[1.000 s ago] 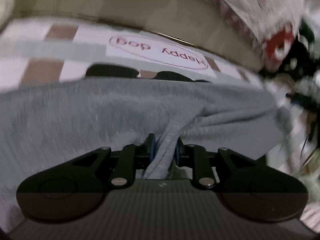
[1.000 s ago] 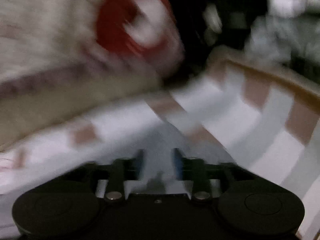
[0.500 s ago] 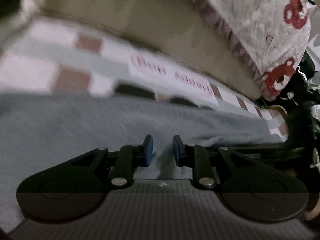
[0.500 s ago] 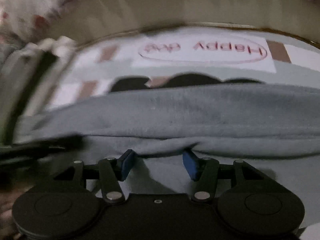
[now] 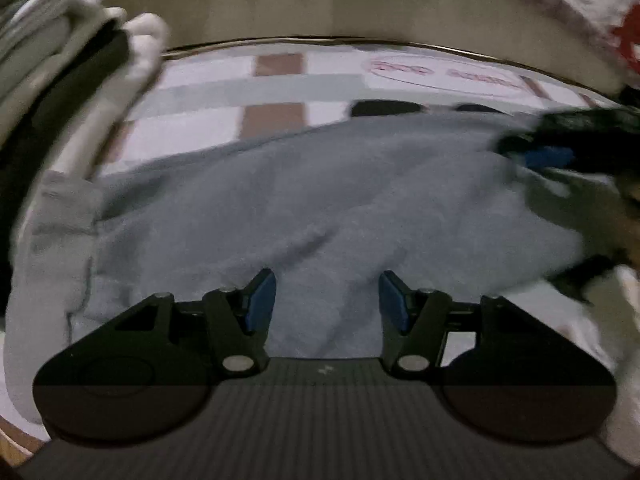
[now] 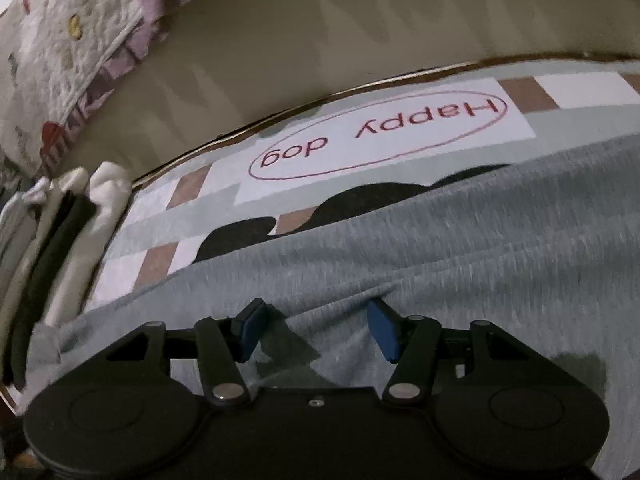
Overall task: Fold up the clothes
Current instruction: 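Release the sweatshirt and smooth the fold with both open grippers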
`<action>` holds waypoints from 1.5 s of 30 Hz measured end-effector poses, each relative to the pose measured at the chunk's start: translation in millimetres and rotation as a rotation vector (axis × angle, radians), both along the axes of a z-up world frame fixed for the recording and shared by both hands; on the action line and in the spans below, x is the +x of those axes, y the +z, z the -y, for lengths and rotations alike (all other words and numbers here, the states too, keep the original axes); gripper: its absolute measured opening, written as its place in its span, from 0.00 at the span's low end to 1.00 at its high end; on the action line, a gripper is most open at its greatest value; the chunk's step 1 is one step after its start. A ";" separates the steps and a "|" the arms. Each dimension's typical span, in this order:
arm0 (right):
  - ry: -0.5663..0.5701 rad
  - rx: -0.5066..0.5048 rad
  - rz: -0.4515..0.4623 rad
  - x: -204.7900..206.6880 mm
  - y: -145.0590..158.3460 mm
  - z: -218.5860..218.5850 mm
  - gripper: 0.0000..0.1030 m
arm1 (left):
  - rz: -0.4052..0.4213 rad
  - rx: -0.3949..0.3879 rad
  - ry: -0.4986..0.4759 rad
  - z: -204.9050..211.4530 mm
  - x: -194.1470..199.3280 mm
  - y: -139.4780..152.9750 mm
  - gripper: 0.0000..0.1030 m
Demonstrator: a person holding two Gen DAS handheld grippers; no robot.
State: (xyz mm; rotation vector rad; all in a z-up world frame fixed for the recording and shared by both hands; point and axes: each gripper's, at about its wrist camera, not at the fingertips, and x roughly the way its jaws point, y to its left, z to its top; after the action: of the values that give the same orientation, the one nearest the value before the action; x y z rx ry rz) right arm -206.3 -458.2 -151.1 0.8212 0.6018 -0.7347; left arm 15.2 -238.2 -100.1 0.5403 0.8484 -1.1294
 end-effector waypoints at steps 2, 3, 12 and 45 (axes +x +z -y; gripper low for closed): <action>0.017 -0.015 -0.016 3.0 0.1 -1.4 0.62 | -0.010 -0.017 0.005 1.6 6.1 0.7 0.59; 0.025 -0.018 -0.018 3.8 0.3 -1.5 0.63 | -0.006 -0.021 -0.001 1.6 5.8 0.9 0.61; 0.060 -0.009 0.002 0.8 0.4 1.2 0.68 | 0.092 -0.149 -0.008 9.1 10.7 17.6 0.05; -0.720 0.266 -0.427 -269.5 -24.7 180.5 0.77 | -0.085 -0.251 -0.222 58.3 10.8 -4.1 0.43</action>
State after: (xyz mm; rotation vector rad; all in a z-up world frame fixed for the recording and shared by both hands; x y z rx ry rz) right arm -475.7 -638.7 -175.9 1.1560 0.8025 -1.5356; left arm 25.9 -296.5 -104.2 0.3863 0.7171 -1.4482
